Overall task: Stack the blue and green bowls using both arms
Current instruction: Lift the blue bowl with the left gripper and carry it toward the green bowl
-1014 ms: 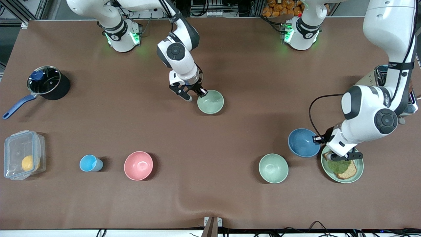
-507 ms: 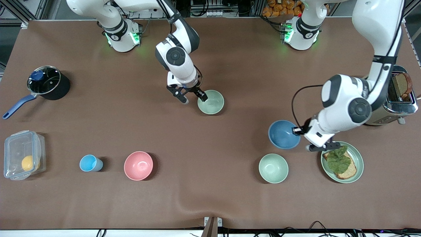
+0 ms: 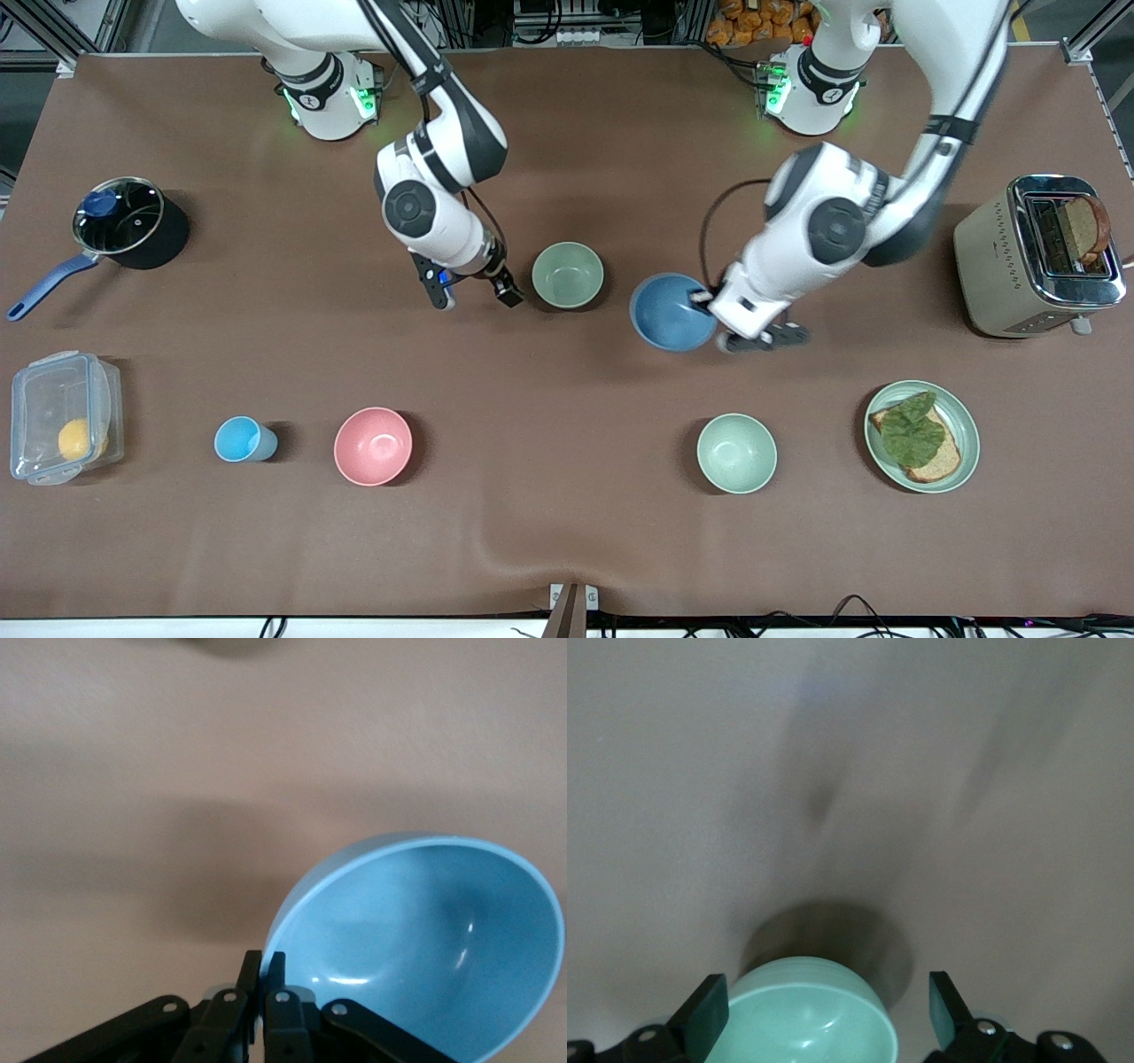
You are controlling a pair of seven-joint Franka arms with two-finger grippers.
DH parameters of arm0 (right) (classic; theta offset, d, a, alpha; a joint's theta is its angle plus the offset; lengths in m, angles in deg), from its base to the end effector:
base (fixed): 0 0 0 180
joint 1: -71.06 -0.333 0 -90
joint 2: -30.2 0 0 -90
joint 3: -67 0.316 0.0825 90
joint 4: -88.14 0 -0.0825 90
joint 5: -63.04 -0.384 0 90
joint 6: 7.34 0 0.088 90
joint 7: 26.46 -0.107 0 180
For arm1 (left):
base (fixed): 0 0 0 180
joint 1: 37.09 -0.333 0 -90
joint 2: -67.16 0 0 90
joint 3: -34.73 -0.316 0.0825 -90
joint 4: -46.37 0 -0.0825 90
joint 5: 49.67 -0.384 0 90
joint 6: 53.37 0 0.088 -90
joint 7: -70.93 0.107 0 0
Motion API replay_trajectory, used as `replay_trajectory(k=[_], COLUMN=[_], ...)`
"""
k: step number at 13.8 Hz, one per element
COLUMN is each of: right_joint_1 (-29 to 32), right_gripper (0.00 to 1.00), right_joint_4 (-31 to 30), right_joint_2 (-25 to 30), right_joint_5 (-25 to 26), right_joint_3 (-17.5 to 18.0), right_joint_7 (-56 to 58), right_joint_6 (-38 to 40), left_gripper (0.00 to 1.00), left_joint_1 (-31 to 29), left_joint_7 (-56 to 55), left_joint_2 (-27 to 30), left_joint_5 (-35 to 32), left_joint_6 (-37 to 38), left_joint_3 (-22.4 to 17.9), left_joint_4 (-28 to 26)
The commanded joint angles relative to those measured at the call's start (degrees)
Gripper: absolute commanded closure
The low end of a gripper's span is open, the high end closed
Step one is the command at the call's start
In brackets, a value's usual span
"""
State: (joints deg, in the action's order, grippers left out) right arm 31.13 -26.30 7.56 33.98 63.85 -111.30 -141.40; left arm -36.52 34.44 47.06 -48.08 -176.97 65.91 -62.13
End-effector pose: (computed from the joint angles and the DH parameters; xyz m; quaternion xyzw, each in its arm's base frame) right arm 0.4781 0.3682 0.2579 -0.8136 0.5569 0.1559 0.0600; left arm 0.5329 -0.3095 0.3413 0.9928 0.0608 -0.0725 0.0728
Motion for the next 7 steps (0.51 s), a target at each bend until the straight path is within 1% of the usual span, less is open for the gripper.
replay_trajectory(k=[1, 3, 4, 5, 7], right_joint_1=[1.08, 1.17, 1.17, 1.17, 1.95], right_gripper=[0.0, 0.0, 0.0, 0.0, 0.0], right_joint_4=[0.79, 0.79, 0.71, 0.62, 0.53], right_joint_2=[-3.01, -5.39, -6.09, -6.62, -7.5], right_joint_5=[-9.83, -18.1, -21.27, -22.78, -23.33], right_joint_3=[0.68, 0.6, 0.6, 0.6, 0.6], right_joint_7=[1.77, 6.16, 8.27, 9.68, 10.05], right_joint_6=[-2.24, -4.62, -5.42, -5.86, -5.86], left_gripper=[1.0, 1.0, 1.0, 1.0, 1.0], left_joint_1=[3.55, 6.46, 7.69, 8.92, 11.9], left_joint_7=[-2.97, -4.46, -5.34, -6.13, -7.89], left_joint_2=[-0.63, -1.78, -1.96, -2.66, -5.02], left_joint_5=[1.05, 1.05, 1.05, 1.05, 0.7], left_joint_6=[0.11, 0.11, 0.11, 0.02, -0.33], left_joint_3=[0.03, -0.06, -0.06, -0.06, -0.06], left_joint_4=[-0.66, -0.57, -0.57, -0.4, 0.57])
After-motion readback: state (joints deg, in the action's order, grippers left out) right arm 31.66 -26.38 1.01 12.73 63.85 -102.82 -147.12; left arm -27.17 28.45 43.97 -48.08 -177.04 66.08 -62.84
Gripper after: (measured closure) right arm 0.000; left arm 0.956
